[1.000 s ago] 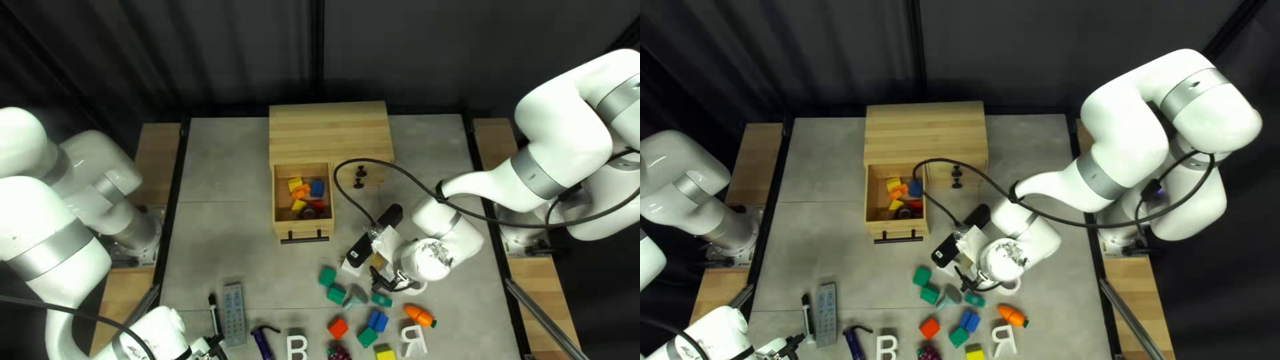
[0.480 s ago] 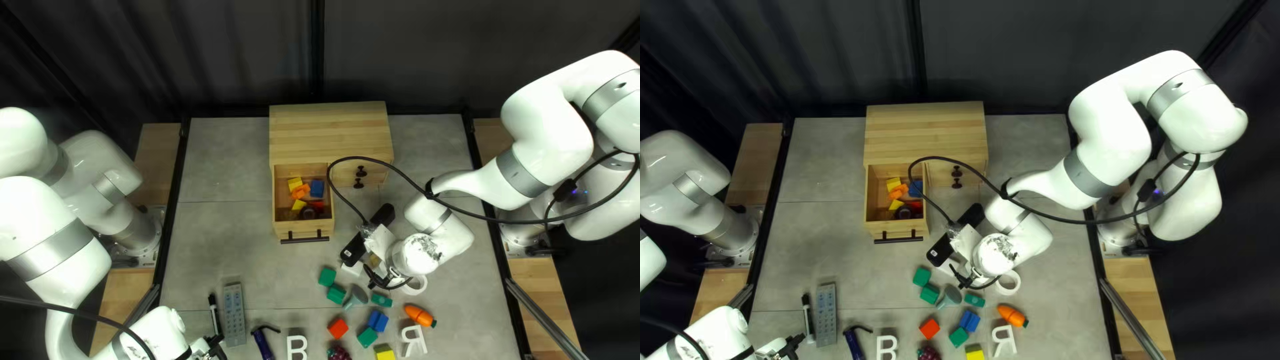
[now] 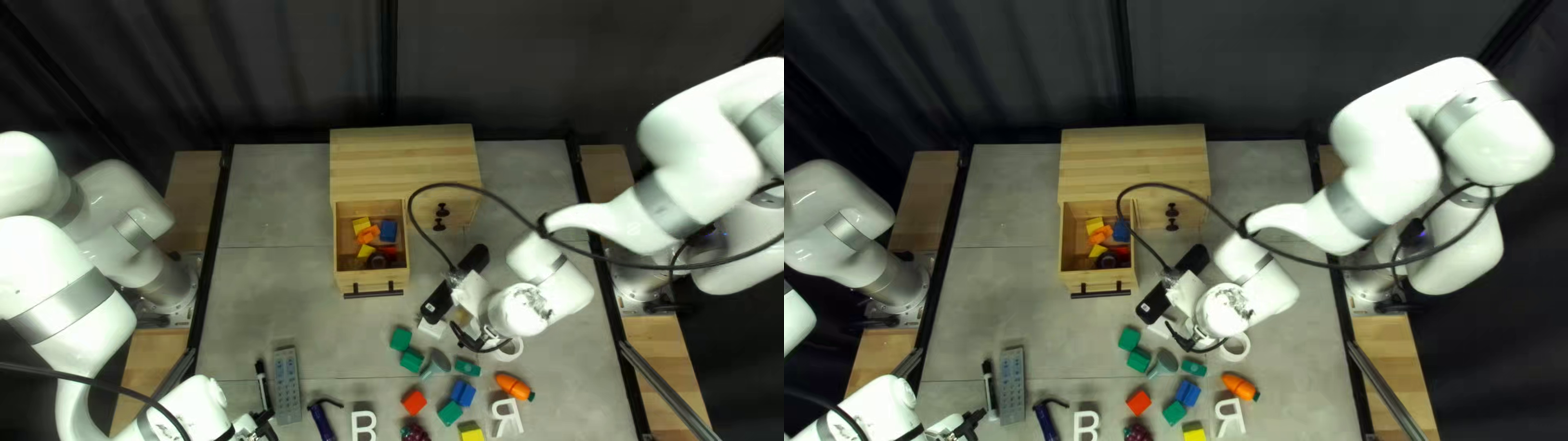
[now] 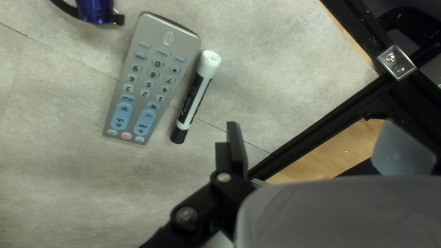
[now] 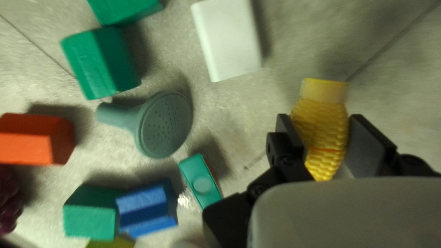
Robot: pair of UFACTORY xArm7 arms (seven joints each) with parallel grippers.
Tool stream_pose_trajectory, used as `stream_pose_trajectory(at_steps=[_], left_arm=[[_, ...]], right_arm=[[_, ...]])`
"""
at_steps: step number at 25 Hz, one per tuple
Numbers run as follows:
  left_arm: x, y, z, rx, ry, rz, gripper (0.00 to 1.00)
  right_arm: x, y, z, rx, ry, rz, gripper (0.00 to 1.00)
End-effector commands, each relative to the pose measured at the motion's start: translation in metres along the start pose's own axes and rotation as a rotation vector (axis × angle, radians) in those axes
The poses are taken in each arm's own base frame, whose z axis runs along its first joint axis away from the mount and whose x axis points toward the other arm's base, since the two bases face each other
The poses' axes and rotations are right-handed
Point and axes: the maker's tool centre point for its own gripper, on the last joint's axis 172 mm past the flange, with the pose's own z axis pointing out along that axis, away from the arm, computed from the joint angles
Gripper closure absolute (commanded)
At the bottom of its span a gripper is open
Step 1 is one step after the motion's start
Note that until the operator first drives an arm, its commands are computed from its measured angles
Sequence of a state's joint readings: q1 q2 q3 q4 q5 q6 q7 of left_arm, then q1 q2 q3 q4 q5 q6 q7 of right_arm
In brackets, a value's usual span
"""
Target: Open drawers and place objects into drawer and close
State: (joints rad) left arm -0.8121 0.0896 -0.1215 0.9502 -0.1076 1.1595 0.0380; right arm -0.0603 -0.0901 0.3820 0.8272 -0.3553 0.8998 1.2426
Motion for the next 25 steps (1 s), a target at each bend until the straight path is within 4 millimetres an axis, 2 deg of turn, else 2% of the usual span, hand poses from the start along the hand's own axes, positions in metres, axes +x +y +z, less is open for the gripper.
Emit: stream_pose_trajectory(at_steps=[1, 5, 8, 17, 18, 19, 20, 22, 25], left_arm=[[0.000, 0.000, 0.000, 0.000, 0.000, 0.000, 0.00], [0.000, 0.000, 0.000, 0.000, 0.000, 0.000, 0.00], [0.000, 0.000, 0.000, 0.000, 0.000, 0.000, 0.00], [0.000, 0.000, 0.000, 0.000, 0.000, 0.000, 0.00], [0.000, 0.000, 0.000, 0.000, 0.000, 0.000, 0.00], [0.000, 0.000, 0.000, 0.000, 0.000, 0.000, 0.00], [0.000, 0.000, 0.000, 0.000, 0.000, 0.000, 0.00], [0.000, 0.000, 0.000, 0.000, 0.000, 0.000, 0.00], [0.000, 0.000, 0.000, 0.000, 0.000, 0.000, 0.00]], right_arm=[[0.069, 0.023, -0.053, -0.020, 0.082, -0.045, 0.91], [0.126, 0.033, -0.065, -0.044, 0.133, -0.101, 0.93], [0.161, 0.030, -0.056, -0.030, 0.167, -0.131, 0.93], [0.204, 0.005, -0.003, 0.063, 0.227, -0.163, 0.96], [0.208, 0.003, 0.000, 0.067, 0.227, -0.166, 0.89], [0.210, 0.002, 0.001, 0.069, 0.227, -0.171, 0.31], [0.213, 0.001, 0.002, 0.071, 0.225, -0.177, 0.00], [0.216, -0.001, 0.002, 0.071, 0.220, -0.184, 0.00], [0.207, 0.002, -0.002, 0.064, 0.196, -0.174, 0.00]])
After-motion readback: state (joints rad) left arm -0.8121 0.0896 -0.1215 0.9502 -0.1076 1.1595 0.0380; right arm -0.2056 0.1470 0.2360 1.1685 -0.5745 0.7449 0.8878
